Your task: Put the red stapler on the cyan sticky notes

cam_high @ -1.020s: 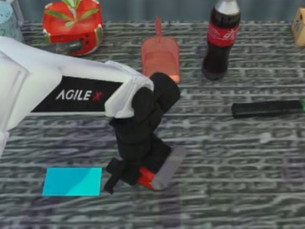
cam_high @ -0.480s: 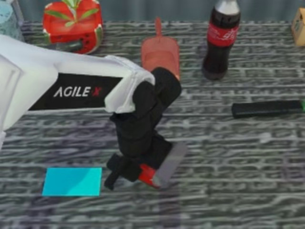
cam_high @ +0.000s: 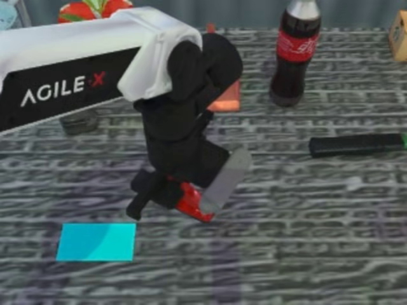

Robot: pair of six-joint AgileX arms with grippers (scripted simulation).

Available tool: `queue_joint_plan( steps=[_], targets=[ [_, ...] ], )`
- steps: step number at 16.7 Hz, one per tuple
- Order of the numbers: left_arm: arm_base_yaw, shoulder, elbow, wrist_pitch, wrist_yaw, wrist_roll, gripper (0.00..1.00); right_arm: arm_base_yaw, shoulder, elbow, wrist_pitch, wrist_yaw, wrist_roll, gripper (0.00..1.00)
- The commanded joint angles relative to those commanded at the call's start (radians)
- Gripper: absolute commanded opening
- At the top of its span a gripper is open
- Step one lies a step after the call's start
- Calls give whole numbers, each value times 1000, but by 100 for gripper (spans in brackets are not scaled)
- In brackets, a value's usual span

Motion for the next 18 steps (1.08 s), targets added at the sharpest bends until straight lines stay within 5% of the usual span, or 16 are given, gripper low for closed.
queue_joint_plan(
  steps=[10,14,18],
  targets=[
    [-5,-2,11,-35,-16,-97,0,0,0,0,0,0,0,100],
    [3,0,19,-90,-49,-364,0,0,0,0,0,0,0,100],
    [30,-13,5,-143,-82,-799,0,0,0,0,0,0,0,100]
  ],
)
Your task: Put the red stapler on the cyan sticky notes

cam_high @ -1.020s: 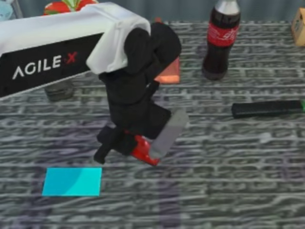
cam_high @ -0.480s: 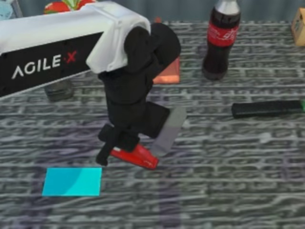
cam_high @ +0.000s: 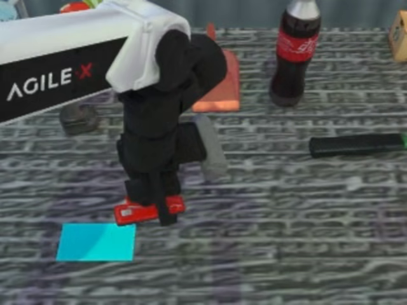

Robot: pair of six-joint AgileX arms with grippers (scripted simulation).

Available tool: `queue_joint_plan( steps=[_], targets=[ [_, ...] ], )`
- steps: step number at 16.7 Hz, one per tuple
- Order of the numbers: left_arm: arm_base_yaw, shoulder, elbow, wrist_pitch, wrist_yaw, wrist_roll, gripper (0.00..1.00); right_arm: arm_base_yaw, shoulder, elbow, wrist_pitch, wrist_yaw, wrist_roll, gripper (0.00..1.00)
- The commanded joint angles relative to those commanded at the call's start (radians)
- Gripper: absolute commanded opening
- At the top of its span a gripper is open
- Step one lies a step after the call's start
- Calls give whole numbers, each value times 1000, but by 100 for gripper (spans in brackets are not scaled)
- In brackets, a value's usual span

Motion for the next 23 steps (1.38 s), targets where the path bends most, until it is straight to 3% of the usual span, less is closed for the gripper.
queue_joint_plan(
  steps=[7,14,18,23],
  targets=[
    [76,-60,-98,-47,-30,-1028,0,0,0,0,0,0,0,100],
    [155,-121,-187,-14,2,-1984,0,0,0,0,0,0,0,100],
    [205,-186,-234,57,40,-2365,0,0,0,0,0,0,0,100],
    [245,-250,-271,131,77,-2604,0,0,0,0,0,0,0,100]
  ],
)
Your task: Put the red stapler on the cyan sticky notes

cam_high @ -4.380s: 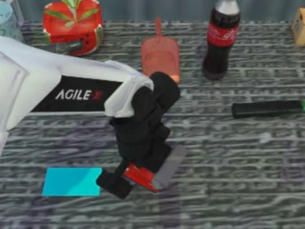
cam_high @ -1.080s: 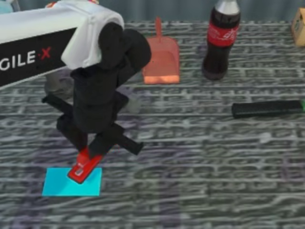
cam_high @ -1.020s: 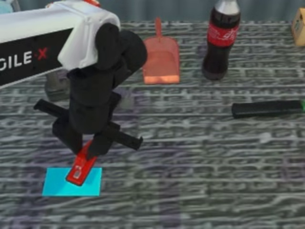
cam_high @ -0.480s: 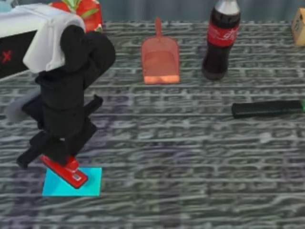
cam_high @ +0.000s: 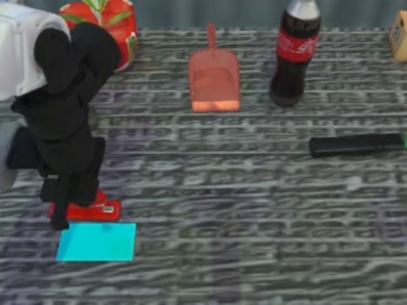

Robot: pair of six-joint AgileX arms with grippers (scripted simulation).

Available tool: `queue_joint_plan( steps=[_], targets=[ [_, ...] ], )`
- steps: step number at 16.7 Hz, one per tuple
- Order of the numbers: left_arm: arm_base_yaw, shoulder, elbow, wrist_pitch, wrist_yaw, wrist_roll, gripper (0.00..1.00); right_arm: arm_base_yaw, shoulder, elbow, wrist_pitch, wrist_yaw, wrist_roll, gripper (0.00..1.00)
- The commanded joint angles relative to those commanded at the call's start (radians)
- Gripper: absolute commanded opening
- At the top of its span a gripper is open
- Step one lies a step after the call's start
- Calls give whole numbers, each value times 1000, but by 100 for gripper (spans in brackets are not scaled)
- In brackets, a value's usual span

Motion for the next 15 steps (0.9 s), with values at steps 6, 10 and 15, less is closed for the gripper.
queue_joint_plan(
  steps=[6,10,15],
  targets=[
    [4,-6,-3,8,4,-22,0,0,0,0,0,0,0,100],
    [1,11,-27,45,4,-17,0,0,0,0,0,0,0,100],
    [13,82,-175,292,5,-7,0,0,0,0,0,0,0,100]
  ],
)
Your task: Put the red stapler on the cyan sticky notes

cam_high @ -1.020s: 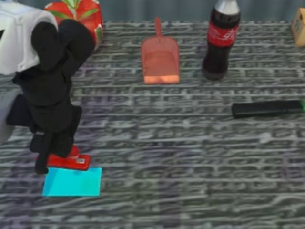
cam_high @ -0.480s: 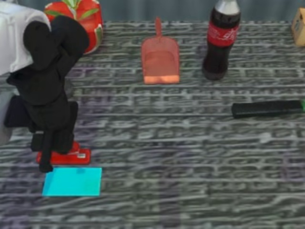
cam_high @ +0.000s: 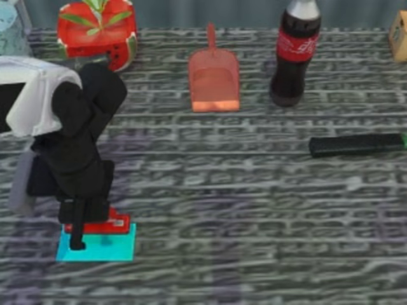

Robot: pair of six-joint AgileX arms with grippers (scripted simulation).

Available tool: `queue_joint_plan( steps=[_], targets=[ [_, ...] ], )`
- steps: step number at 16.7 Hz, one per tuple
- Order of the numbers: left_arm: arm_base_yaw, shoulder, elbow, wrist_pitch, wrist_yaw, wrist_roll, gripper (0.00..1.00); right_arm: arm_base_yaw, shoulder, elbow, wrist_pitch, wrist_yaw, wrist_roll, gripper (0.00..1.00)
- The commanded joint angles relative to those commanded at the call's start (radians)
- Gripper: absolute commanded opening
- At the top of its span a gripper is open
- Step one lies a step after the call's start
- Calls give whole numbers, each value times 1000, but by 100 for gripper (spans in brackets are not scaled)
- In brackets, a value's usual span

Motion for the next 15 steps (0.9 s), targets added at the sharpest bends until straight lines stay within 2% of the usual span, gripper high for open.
queue_joint_plan(
  steps=[3,8,15],
  targets=[
    [7,41,-80,104,0,4,0,0,0,0,0,0,0,100],
    [9,49,-96,121,-1,5,0,0,0,0,0,0,0,100],
    [9,49,-96,121,-1,5,53,0,0,0,0,0,0,100]
  ],
)
